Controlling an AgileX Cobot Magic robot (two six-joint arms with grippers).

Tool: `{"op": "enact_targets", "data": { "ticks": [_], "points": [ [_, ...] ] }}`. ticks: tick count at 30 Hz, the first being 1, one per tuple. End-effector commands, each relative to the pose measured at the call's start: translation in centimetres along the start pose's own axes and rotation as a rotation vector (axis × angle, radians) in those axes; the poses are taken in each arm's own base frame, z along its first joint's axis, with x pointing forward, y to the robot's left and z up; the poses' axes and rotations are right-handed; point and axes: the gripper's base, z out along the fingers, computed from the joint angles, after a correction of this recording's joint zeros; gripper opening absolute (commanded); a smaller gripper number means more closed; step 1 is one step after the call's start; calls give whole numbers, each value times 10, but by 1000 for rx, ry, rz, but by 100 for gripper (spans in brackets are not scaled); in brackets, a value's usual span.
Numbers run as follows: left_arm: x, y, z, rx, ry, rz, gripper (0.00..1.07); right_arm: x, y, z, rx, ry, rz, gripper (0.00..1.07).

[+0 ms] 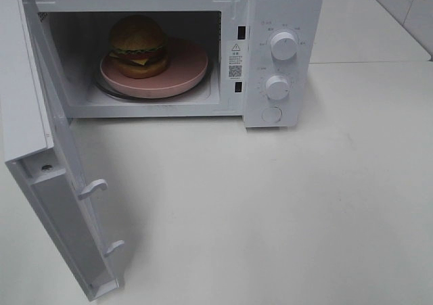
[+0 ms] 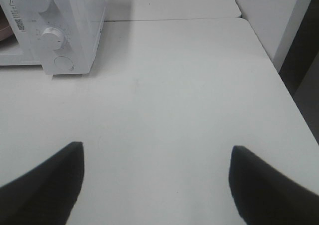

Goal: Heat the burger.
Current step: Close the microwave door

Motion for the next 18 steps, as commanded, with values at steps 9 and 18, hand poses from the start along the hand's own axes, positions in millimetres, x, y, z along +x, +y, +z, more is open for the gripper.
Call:
{"op": "enact_targets", "data": {
  "ticks": [9, 18],
  "points": [
    [-1, -1, 0, 3, -17, -3, 93, 2, 0, -3, -2, -26, 17, 76],
    [-1, -1, 0, 10, -18, -18, 93, 2, 0, -3, -2, -26, 17, 76]
  ]
}}
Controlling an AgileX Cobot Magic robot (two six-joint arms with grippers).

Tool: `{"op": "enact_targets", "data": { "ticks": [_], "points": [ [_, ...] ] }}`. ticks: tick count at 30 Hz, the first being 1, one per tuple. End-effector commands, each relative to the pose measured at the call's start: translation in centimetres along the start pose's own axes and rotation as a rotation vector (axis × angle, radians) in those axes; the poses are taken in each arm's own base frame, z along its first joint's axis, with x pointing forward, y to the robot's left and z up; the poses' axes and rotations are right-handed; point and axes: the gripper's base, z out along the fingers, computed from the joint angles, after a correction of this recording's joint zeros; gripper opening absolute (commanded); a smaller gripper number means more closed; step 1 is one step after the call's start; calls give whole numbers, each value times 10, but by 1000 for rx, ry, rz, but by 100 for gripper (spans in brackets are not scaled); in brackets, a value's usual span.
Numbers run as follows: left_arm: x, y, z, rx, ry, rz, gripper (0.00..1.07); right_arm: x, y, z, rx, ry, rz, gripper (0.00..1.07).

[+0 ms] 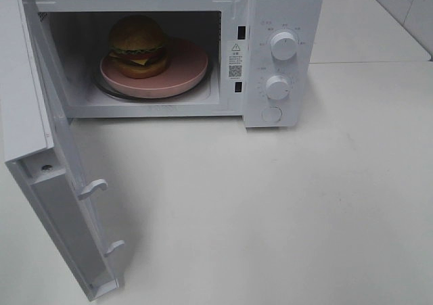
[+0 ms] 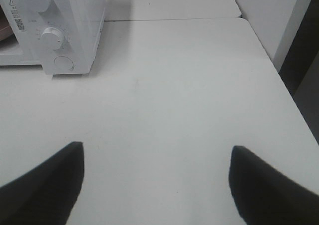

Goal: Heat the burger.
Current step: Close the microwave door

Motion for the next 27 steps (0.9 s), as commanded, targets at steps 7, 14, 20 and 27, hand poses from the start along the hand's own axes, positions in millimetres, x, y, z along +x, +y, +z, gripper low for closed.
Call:
{"op": "enact_targets", "data": {
  "ticks": [7, 14, 20, 27],
  "points": [
    [-1, -1, 0, 12, -20, -16, 93, 2, 0, -3, -2, -26, 17, 76],
    [-16, -5, -9, 41, -145, -26, 93, 2, 0, -3, -2, -26, 17, 76],
    [-29, 0, -7, -17, -238, 2, 72, 2, 0, -3, -2, -26, 17, 76],
    [-50, 3, 10, -33, -266, -4, 20, 2, 0, -3, -2, -26, 17, 76]
  ]
}}
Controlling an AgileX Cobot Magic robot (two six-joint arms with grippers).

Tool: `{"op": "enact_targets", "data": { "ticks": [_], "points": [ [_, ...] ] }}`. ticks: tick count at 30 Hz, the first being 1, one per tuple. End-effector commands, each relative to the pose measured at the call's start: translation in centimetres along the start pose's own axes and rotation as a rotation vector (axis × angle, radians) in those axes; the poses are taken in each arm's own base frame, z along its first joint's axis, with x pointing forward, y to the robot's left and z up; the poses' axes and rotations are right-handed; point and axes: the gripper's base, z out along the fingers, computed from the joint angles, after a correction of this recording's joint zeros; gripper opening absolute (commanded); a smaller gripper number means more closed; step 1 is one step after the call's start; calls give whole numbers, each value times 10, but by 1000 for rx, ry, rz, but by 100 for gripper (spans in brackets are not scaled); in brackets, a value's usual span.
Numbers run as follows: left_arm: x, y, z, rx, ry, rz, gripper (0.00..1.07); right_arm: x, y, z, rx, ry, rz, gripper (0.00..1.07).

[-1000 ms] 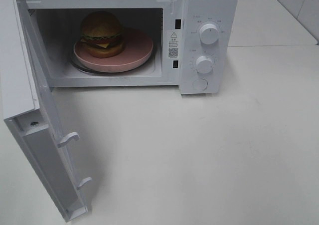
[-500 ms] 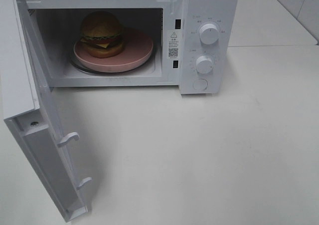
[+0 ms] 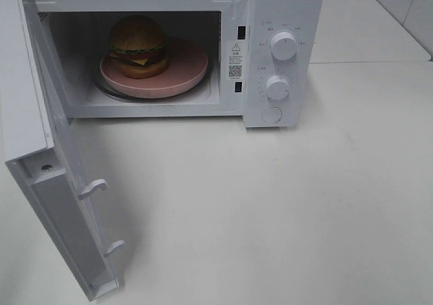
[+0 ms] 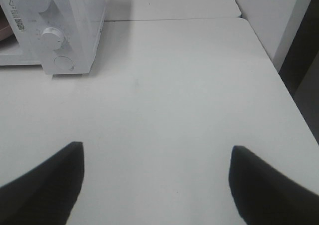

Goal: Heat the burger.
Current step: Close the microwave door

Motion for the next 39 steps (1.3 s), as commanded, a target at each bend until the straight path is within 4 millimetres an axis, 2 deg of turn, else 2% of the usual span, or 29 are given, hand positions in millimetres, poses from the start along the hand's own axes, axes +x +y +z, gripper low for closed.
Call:
{"op": "enact_targets", "data": {
  "ticks": [1, 2, 3, 4, 5, 6, 8, 9, 13, 15, 16, 17, 21, 27, 28, 32, 35, 37, 39],
  "points": [
    [-12, 2, 13, -14, -37, -5, 5, 2, 0, -3, -2, -26, 17, 76],
    [-12, 2, 13, -14, -37, -5, 5, 2, 0, -3, -2, -26, 17, 76],
    [-14, 2, 19, -16, -27, -7, 0, 2, 0, -3, -2, -26, 17, 76],
    [-18, 4, 30, -22, -29, -10, 0, 2, 0, -3, -2, -26, 17, 76],
    [-18, 4, 30, -22, -29, -10, 0, 2, 0, -3, -2, -26, 17, 76],
    [-20, 5, 43, -28, -42, -16, 0, 2, 0, -3, -2, -26, 17, 76],
    [-20, 6, 49, -30, -52, -19, 0, 2, 0, -3, -2, -26, 17, 76],
    [-18, 8, 60, -38, -84, -26, 0, 2, 0, -3, -2, -26, 17, 76],
    [-14, 11, 76, -50, -144, -37, 0, 2, 0, -3, -2, -26, 17, 76],
    [-8, 15, 90, -67, -201, -39, 0, 2, 0, -3, -2, -26, 17, 76],
    [-8, 15, 90, -67, -201, -39, 0, 2, 0, -3, -2, -26, 17, 76],
    [0, 17, 100, -79, -216, -39, 0, 2, 0, -3, -2, -26, 17, 76],
    [15, 22, 115, -103, -267, -39, 0, 2, 0, -3, -2, -26, 17, 76],
    [31, 26, 133, -115, -232, -44, 0, 2, 0, -3, -2, -26, 17, 76],
    [36, 25, 142, -103, -208, -52, 0, 2, 0, -3, -2, -26, 17, 76],
    [42, 22, 154, -49, -176, -35, 0, 2, 0, -3, -2, -26, 17, 76],
    [48, 13, 165, 50, -152, 29, 0, 2, 0, -3, -2, -26, 17, 76],
    [54, 1, 175, 199, -143, 98, 0, 2, 0, -3, -2, -26, 17, 76],
    [56, -1, 177, 222, -138, 102, 0, 2, 0, -3, -2, -26, 17, 76]
  ]
}}
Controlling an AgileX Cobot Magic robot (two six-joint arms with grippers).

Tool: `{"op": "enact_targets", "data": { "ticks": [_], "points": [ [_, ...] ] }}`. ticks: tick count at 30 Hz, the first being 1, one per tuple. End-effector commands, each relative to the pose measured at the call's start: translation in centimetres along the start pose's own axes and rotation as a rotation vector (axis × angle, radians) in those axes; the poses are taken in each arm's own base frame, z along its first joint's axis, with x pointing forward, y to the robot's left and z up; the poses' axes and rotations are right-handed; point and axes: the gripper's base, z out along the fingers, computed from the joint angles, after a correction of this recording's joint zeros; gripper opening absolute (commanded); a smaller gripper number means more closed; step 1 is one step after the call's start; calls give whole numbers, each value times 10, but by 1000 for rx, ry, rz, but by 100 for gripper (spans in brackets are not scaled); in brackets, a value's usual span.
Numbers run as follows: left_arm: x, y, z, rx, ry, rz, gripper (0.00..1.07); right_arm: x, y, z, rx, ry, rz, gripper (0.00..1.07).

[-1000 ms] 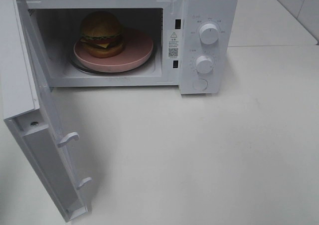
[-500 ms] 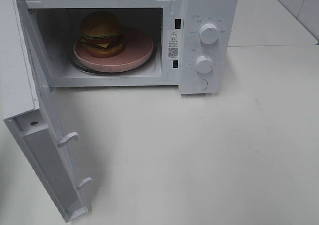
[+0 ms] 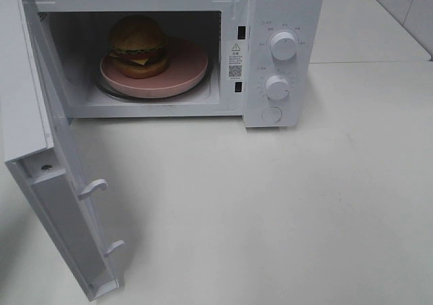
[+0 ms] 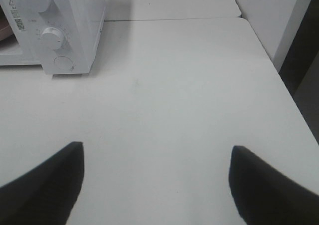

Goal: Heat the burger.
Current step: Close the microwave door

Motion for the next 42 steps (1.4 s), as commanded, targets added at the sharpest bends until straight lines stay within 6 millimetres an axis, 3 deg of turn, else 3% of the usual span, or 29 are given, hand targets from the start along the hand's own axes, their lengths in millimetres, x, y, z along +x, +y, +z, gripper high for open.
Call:
{"op": "enact_targets", "data": {
  "ticks": [1, 12, 21, 27, 36, 42],
  "points": [
    [8, -10, 9, 134, 7, 6, 0, 2, 0, -3, -2, -26, 17, 76],
    [32, -26, 38, 309, 111, 10, 0, 2, 0, -3, -2, -26, 17, 76],
    [40, -46, 47, 325, 112, 10, 0, 2, 0, -3, -2, -26, 17, 76],
    [41, -52, 54, 332, 116, -6, 0, 2, 0, -3, -2, -26, 17, 76],
    [25, -66, 75, 299, 77, -13, 0, 2, 0, -3, -2, -27, 17, 76],
    [25, -88, 95, 346, 99, -16, 0, 2, 0, -3, -2, -27, 17, 76]
  ]
}}
